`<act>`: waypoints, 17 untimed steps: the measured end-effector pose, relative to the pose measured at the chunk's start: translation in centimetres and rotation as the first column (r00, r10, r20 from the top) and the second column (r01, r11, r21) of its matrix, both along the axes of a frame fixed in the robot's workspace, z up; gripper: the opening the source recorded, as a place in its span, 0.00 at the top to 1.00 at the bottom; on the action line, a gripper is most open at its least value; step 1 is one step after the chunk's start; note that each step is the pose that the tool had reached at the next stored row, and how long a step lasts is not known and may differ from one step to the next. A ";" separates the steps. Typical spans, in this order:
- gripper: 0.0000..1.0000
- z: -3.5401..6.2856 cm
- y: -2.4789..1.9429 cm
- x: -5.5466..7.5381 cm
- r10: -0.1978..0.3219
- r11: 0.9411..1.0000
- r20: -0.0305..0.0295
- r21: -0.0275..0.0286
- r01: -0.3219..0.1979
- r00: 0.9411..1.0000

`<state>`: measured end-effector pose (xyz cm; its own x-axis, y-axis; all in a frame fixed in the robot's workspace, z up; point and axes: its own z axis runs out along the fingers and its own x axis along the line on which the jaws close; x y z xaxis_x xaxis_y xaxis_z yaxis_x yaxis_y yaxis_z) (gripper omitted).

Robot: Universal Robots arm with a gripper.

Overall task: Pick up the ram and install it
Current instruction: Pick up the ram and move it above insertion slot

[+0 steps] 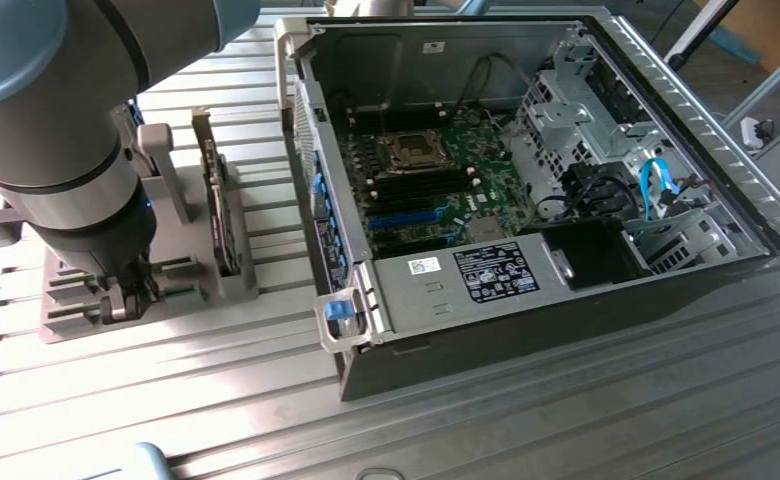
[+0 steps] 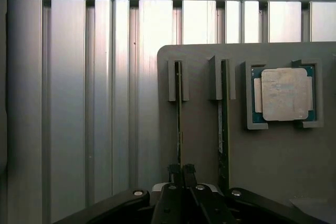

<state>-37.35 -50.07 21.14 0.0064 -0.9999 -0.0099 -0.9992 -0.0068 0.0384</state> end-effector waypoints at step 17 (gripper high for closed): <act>0.88 1.35 0.00 0.0 0.000 1.000 0.000 0.000 0.000 1.000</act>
<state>-37.35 -50.07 22.49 0.0063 -0.9999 -0.0099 -0.9992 -0.0067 0.0384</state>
